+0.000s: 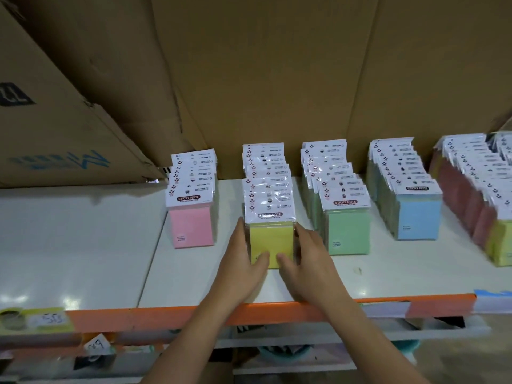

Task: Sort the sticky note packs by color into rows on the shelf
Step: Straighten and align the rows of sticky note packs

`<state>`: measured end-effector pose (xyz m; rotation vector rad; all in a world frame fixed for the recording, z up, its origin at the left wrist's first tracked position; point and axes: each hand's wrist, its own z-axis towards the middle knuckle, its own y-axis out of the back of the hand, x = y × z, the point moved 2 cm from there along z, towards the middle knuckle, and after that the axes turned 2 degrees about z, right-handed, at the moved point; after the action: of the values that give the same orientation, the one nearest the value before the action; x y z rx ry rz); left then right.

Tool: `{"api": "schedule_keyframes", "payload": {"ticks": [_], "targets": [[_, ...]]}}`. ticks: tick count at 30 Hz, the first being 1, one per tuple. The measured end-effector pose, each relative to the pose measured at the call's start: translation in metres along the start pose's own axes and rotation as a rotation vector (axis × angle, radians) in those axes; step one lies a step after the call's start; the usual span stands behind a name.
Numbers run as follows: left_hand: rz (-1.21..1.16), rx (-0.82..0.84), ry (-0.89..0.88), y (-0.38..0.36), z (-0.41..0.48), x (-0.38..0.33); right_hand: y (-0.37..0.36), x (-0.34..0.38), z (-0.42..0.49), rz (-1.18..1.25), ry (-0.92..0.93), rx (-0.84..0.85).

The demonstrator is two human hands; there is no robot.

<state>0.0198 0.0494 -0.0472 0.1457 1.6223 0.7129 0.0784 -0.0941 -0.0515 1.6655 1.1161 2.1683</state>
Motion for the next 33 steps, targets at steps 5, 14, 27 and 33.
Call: {"api": "schedule_keyframes", "payload": {"ticks": [5, 14, 27, 33], "targets": [[-0.199, -0.017, 0.123, -0.009, 0.014, -0.003, -0.009, 0.005, 0.004, 0.032, 0.002, -0.005], [-0.457, -0.086, 0.175, -0.011, 0.023, -0.009, -0.008, 0.015, 0.023, 0.387, -0.097, -0.095], [-0.602, -0.074, 0.235, -0.015, 0.047, -0.015, -0.025, 0.013, 0.057, 0.628, -0.28, -0.149], [-0.638, -0.077, 0.225, -0.013, 0.058, -0.012, -0.025, 0.012, 0.059, 0.671, -0.23, -0.138]]}}
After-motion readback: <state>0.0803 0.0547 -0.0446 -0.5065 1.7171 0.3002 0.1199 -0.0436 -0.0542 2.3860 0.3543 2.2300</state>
